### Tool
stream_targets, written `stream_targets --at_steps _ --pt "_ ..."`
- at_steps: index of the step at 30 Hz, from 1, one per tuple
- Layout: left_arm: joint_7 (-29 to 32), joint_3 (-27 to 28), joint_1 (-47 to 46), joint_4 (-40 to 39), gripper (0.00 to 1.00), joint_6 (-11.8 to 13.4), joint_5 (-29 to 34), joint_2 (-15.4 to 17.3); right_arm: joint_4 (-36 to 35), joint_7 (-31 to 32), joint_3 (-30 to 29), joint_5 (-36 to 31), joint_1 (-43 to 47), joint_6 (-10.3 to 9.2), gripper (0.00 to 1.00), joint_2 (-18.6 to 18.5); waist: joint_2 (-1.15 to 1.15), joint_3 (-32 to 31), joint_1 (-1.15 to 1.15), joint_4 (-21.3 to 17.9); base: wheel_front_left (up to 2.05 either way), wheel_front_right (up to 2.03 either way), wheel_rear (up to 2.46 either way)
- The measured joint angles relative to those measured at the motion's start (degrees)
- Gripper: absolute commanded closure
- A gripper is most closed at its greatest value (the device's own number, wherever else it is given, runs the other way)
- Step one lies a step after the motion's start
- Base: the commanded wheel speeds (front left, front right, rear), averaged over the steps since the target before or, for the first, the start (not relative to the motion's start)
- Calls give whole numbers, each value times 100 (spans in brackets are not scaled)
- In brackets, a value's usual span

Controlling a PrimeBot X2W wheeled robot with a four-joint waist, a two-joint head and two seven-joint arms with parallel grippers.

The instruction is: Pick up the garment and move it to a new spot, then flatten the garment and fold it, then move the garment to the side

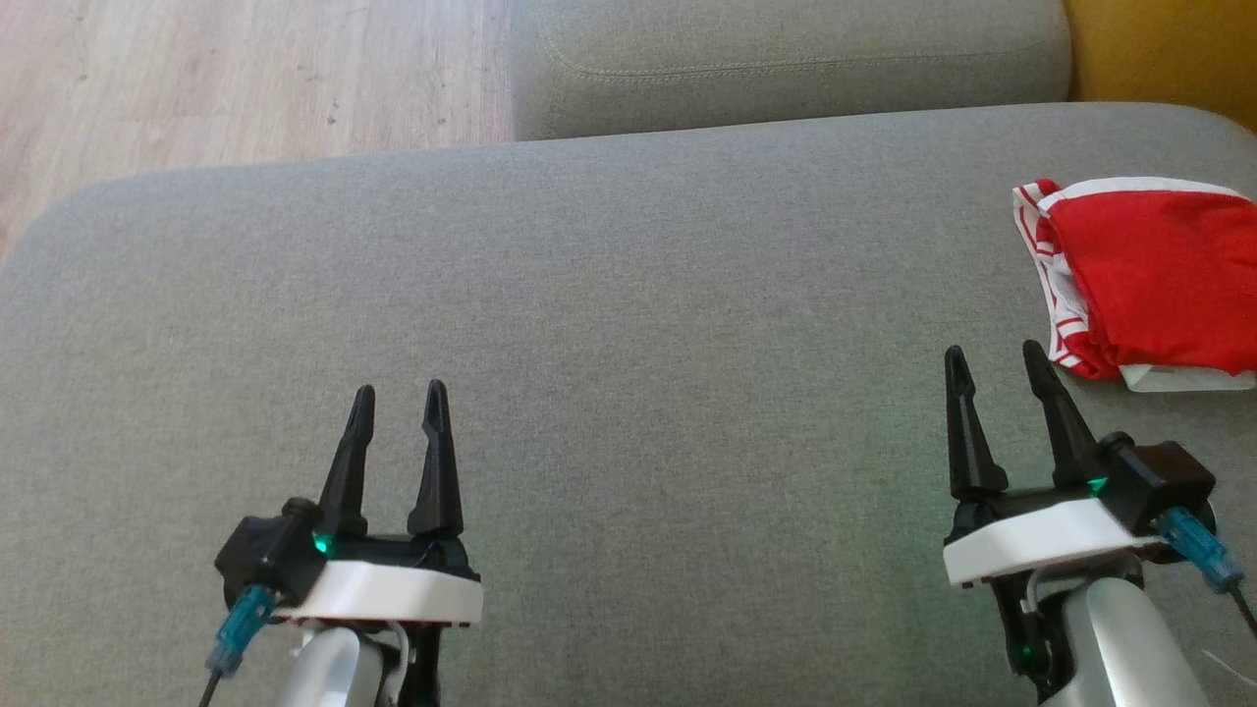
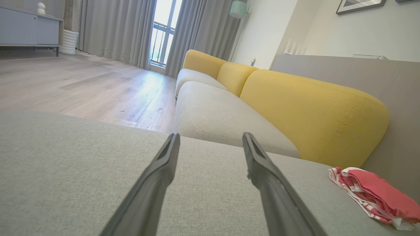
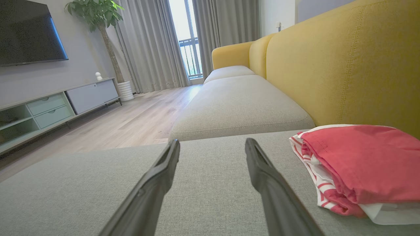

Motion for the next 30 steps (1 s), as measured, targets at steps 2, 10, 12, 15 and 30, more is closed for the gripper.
stream_targets --at_steps 2,10,12,15,30 --pt "0 8 -1 -36 0 -51 10 2 -3 0 7 -1 0 0 0 0 0 9 0 -7 0 0 0" --pt "1 67 7 -73 100 5 -44 0 66 0 14 -1 9 -2 100 1 0 1 0 -16 0 0 0" --pt "2 42 93 118 100 7 -51 -4 259 1 24 0 85 -5 100 5 0 1 0 -17 0 0 0" --pt "52 45 276 212 100 7 -174 -3 344 30 25 143 265 -5 100 9 0 -5 0 -19 0 0 0" --pt "289 218 285 215 100 -44 -1067 0 342 198 -41 1232 250 -7 100 9 0 -40 0 -28 0 0 0"
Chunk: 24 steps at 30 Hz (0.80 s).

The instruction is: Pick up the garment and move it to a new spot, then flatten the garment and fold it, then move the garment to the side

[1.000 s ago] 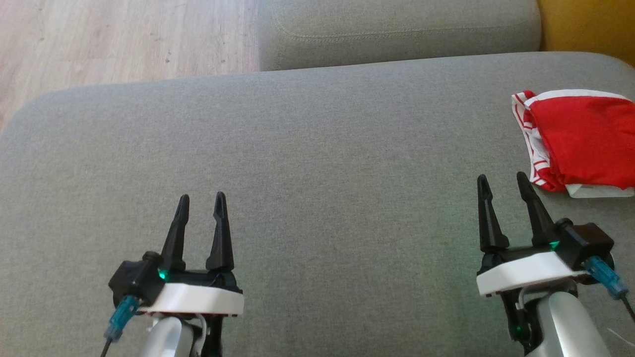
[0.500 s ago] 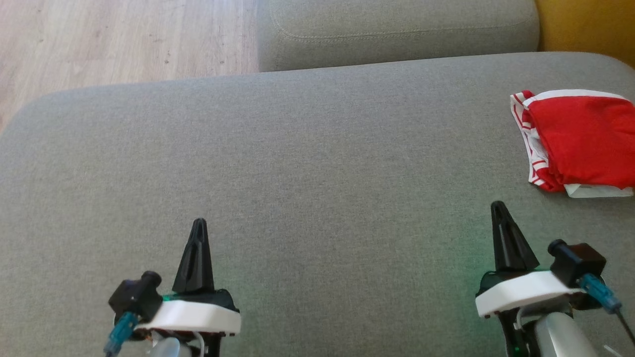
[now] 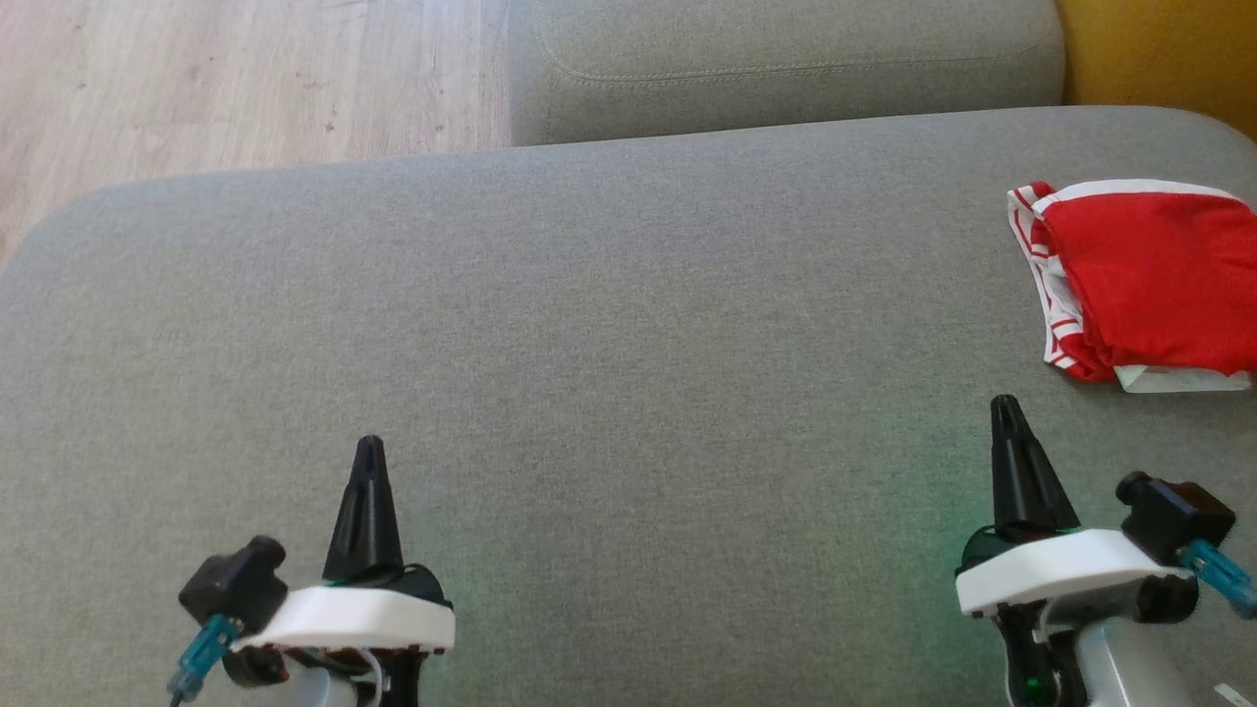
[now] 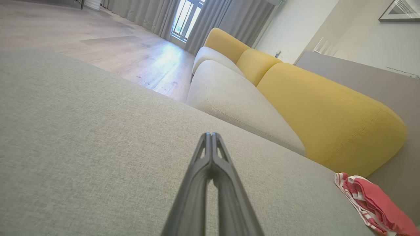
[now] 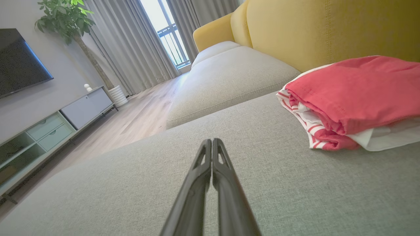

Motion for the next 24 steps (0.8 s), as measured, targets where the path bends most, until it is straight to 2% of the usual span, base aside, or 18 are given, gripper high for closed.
stream_targets --at_steps 24 --pt "359 286 0 0 100 -57 -1279 4 -1 302 -153 1532 -1 0 100 -5 0 -49 0 -12 0 0 0"
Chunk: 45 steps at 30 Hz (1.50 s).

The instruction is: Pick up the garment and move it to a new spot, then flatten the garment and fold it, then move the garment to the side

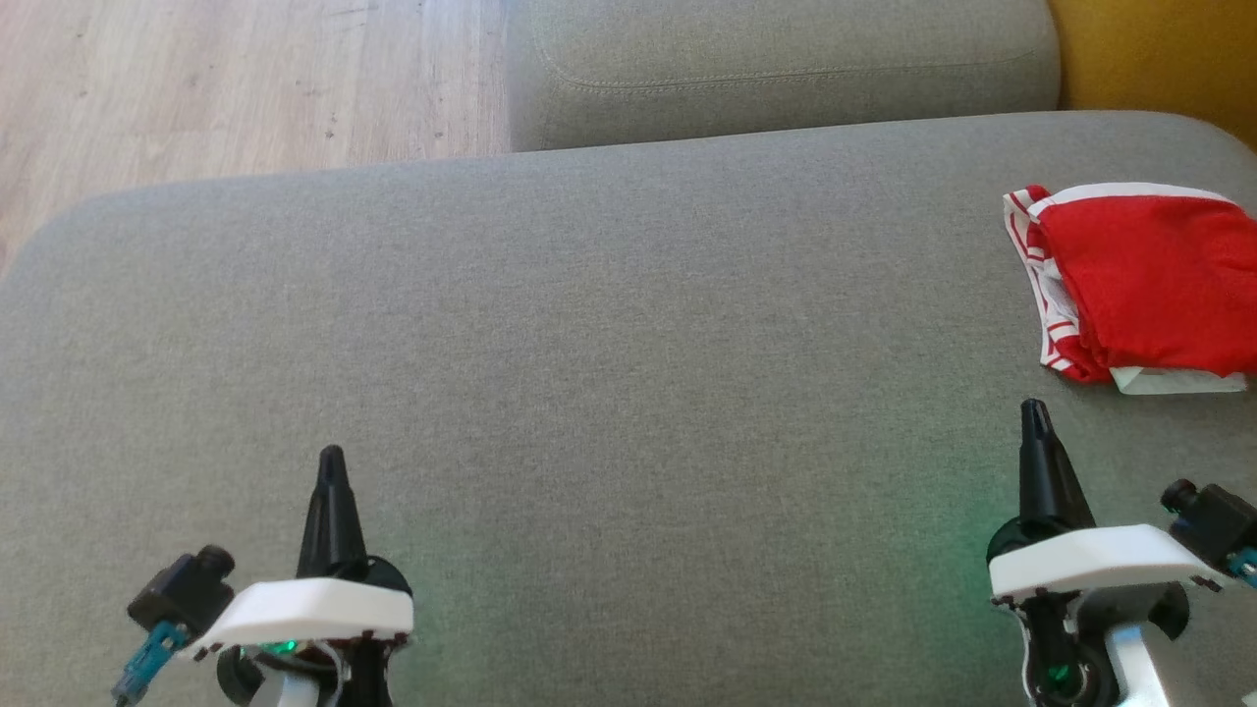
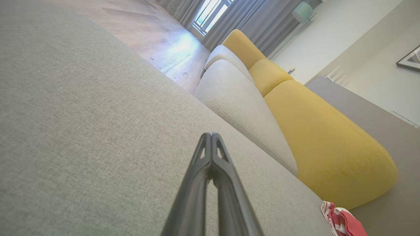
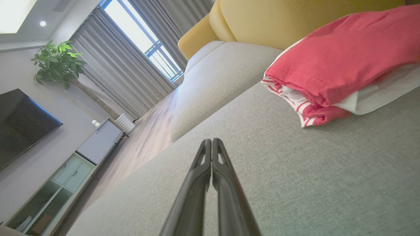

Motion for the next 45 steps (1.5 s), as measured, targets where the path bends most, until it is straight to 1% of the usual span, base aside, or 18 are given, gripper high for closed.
stream_targets --at_steps 20,45 --pt "319 274 -1 -2 100 -94 -1101 3 -1 264 -160 1317 -5 0 100 -3 0 -42 0 -11 0 0 0" --pt "721 627 -1 -3 100 -151 -2398 5 -2 608 -365 2875 -12 0 100 -4 0 -94 0 -25 0 0 0"
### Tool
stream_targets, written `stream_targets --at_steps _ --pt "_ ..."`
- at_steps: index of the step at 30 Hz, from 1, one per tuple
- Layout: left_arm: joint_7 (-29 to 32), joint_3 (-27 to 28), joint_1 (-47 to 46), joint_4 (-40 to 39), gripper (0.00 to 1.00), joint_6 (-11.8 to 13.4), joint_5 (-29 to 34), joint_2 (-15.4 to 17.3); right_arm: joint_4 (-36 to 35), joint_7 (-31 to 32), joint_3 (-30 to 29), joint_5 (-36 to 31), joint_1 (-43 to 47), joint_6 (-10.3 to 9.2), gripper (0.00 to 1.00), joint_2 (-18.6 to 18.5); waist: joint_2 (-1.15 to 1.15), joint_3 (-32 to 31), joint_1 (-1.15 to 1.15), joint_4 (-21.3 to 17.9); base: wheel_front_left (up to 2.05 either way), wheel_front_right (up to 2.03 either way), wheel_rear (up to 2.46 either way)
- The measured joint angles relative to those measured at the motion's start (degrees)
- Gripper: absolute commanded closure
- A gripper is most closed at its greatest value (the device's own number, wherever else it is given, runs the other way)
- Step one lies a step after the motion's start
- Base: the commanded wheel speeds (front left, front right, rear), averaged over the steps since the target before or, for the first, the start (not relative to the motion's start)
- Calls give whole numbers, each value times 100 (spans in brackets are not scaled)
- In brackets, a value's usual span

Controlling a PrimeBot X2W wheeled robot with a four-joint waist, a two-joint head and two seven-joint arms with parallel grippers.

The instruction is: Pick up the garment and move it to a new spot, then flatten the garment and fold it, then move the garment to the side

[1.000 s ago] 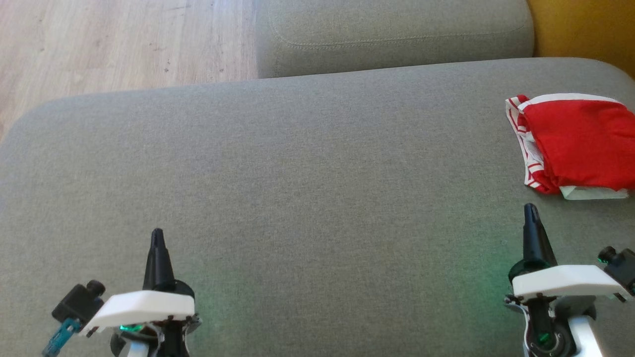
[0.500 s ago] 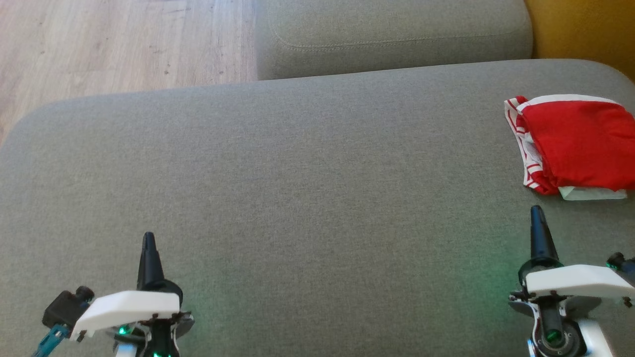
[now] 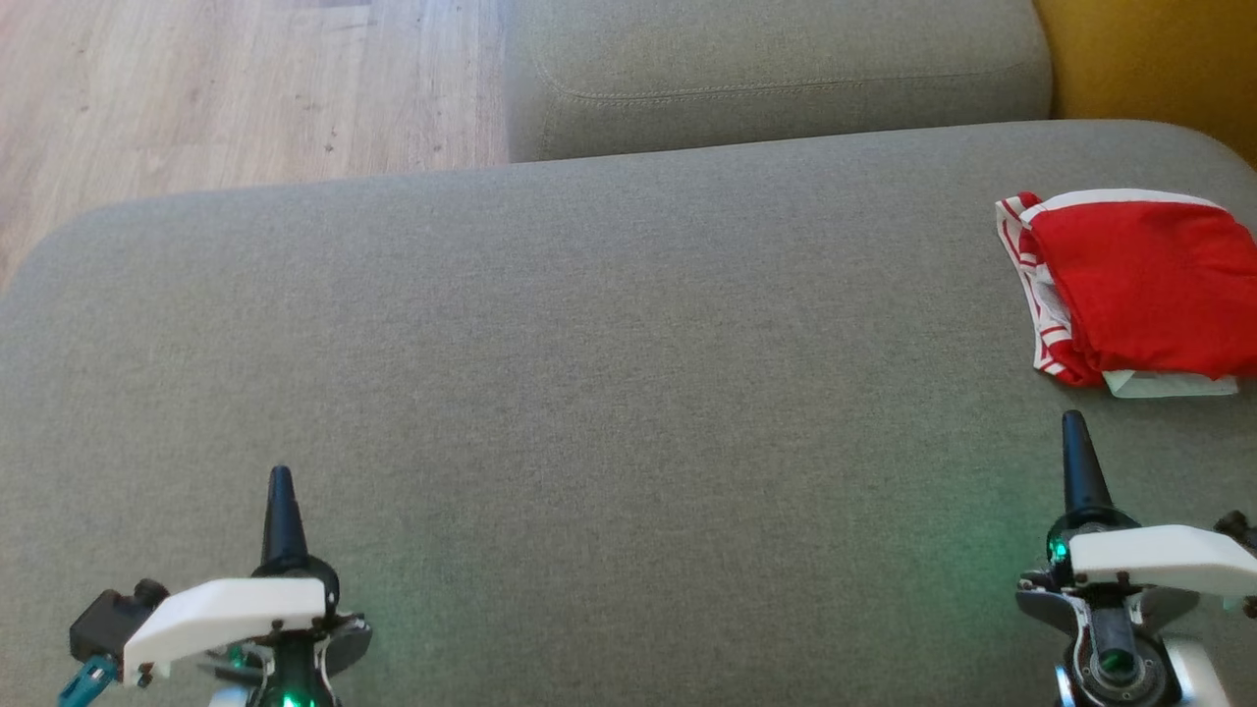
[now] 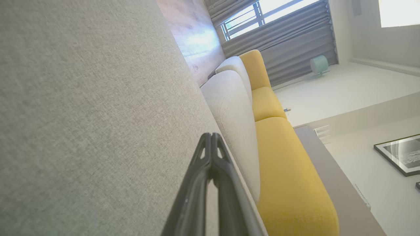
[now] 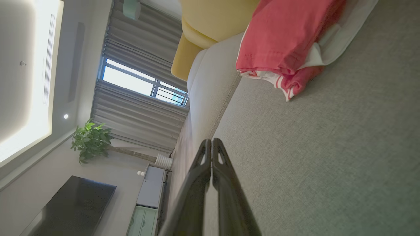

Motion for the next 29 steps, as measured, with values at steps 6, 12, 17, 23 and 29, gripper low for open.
stream_targets --at_steps 6,12,17,23,29 --pt "99 49 0 0 100 -27 -324 0 0 59 -49 383 -3 0 100 0 0 -12 0 -3 0 0 0" --pt "203 186 0 -1 100 -44 -695 0 0 157 -126 828 -5 0 100 0 0 -27 0 -7 0 0 0" --pt "303 225 0 -1 100 -49 -969 -1 0 258 -163 1149 -5 0 100 0 0 -38 0 -10 0 0 0" --pt "404 344 0 -1 100 -93 -1293 -1 0 337 -211 1536 -6 0 100 0 0 -51 0 -13 0 0 0" --pt "504 404 0 -2 100 -101 -1623 -1 0 404 -276 1924 -8 0 100 0 0 -63 0 -17 0 0 0"
